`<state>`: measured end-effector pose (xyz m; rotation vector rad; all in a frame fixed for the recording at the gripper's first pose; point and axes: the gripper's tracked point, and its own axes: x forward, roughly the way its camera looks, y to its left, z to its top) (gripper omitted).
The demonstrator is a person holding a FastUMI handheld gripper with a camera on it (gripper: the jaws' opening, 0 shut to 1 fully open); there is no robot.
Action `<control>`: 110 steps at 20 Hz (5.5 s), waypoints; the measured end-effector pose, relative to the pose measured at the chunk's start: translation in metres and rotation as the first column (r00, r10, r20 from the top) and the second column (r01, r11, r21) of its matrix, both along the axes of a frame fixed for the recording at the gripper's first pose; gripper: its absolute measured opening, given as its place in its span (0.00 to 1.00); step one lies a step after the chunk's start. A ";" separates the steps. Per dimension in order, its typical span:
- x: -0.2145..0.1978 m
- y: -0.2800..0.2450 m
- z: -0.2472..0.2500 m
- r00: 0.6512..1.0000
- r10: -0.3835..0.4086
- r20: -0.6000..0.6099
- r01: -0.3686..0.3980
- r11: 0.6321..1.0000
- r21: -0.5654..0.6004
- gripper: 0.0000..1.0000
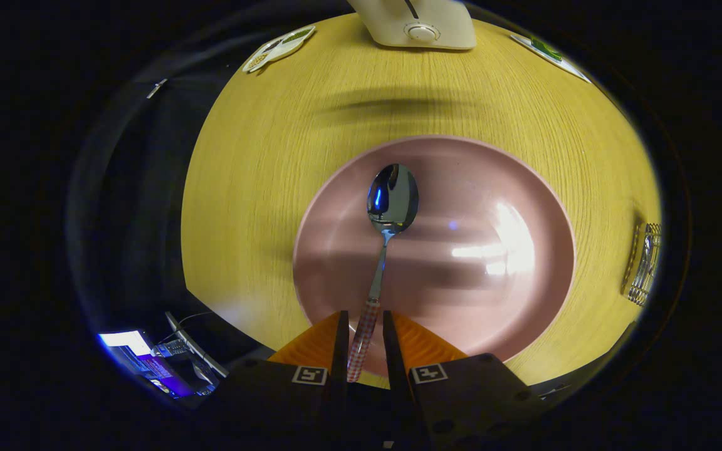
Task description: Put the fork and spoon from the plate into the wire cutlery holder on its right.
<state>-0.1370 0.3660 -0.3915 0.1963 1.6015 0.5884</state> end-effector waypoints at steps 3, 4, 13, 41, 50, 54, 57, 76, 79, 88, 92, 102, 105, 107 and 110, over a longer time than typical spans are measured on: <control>-0.003 -0.005 -0.004 0.999 -0.014 -0.036 0.013 1.000 -0.015 0.29; -0.003 -0.003 -0.006 0.999 -0.013 -0.037 0.013 1.000 -0.005 0.13; -0.004 -0.037 0.056 1.000 0.011 -0.027 -0.007 0.986 0.168 0.09; 0.059 -0.404 0.119 0.911 0.342 -0.233 -0.386 0.905 -0.179 0.09; 0.060 -0.412 0.086 0.814 0.370 -0.448 -0.507 0.829 -0.236 0.09; 0.065 -0.403 0.077 0.790 0.357 -0.499 -0.521 0.819 -0.239 0.09; 0.066 -0.402 0.071 0.762 0.352 -0.543 -0.541 0.807 -0.236 0.09; 0.078 -0.371 0.030 0.796 0.309 -0.520 -0.478 0.849 -0.226 0.15; 0.078 -0.374 0.036 0.801 0.315 -0.509 -0.475 0.852 -0.219 0.21; 0.081 -0.377 0.057 0.833 0.333 -0.442 -0.443 0.880 -0.171 0.34; 0.090 -0.379 0.079 0.881 0.341 -0.328 -0.402 0.906 -0.136 0.34; 0.112 -0.354 0.140 0.983 0.134 0.122 -0.132 0.991 -0.025 0.89; 0.126 -0.348 0.160 0.942 0.005 0.336 -0.009 1.000 0.013 0.99; 0.137 -0.352 0.176 0.880 -0.077 0.469 0.078 0.997 0.018 0.99; 0.147 -0.358 0.202 0.755 -0.163 0.635 0.167 0.984 0.054 1.00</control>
